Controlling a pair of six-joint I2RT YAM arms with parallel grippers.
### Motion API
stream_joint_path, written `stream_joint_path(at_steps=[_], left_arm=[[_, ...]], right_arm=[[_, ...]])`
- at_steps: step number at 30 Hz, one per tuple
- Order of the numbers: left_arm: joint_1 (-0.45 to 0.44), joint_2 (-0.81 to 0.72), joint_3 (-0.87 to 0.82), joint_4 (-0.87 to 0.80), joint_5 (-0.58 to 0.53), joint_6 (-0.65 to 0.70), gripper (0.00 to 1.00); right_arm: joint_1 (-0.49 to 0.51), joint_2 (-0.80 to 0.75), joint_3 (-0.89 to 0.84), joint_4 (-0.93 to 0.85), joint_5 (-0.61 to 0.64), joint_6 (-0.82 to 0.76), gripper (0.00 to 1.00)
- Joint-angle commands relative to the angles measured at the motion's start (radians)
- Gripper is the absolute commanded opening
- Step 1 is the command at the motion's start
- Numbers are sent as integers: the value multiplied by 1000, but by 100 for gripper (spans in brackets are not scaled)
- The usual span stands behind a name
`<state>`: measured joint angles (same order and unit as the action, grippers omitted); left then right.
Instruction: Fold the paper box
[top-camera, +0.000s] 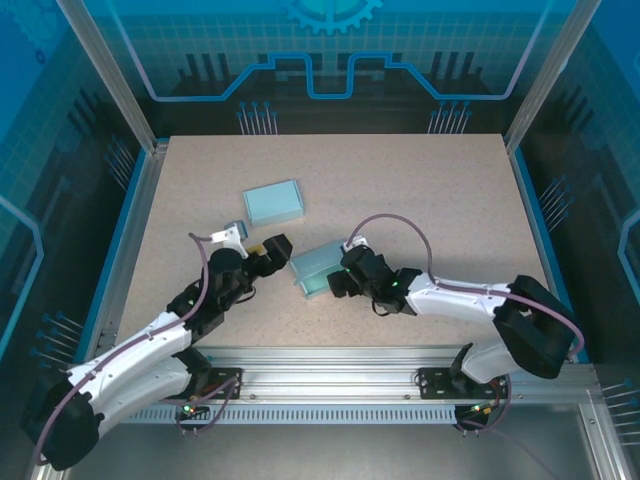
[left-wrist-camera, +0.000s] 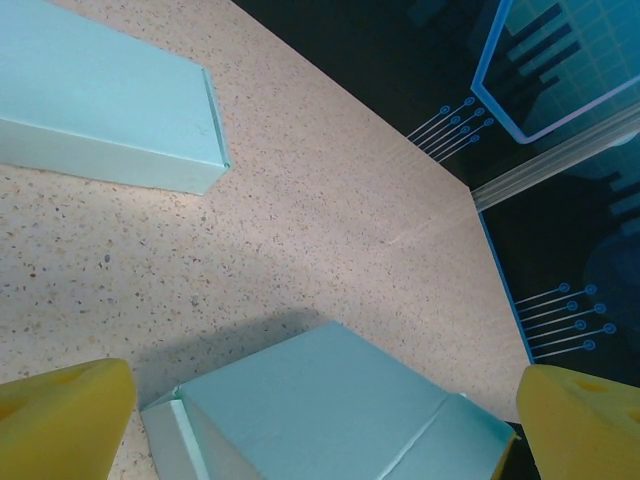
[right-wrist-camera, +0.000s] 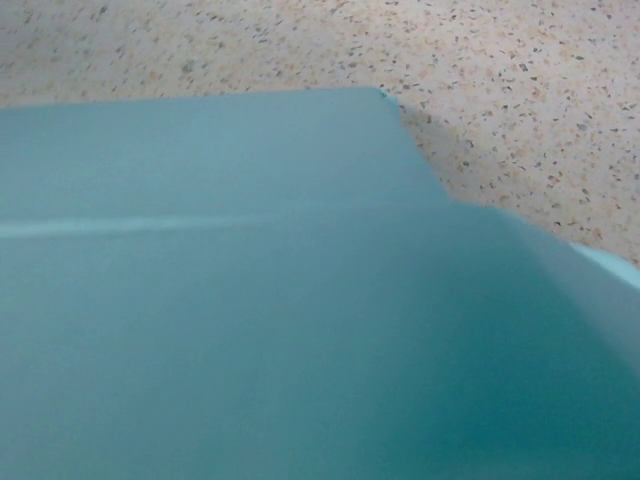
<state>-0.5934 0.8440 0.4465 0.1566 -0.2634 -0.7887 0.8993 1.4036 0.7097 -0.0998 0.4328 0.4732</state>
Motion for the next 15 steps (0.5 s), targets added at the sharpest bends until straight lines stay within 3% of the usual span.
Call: stream_joint_path(at_steps=[1, 5, 9, 12, 15], left_arm=[[6, 18, 131, -173, -4, 80, 99], [4, 97, 255, -358, 34, 182, 99], [3, 168, 309, -410, 69, 217, 99], [2, 231, 361, -465, 92, 247, 99], [-3, 295, 403, -508, 107, 276, 99]], right_arm=[[34, -102, 17, -169, -17, -8, 100], [39, -277, 33, -319, -41, -10, 100], [11, -444, 80, -402, -62, -17, 100], [-78, -469, 147, -426, -125, -7, 100], [-201, -391, 242, -445, -270, 12, 100]])
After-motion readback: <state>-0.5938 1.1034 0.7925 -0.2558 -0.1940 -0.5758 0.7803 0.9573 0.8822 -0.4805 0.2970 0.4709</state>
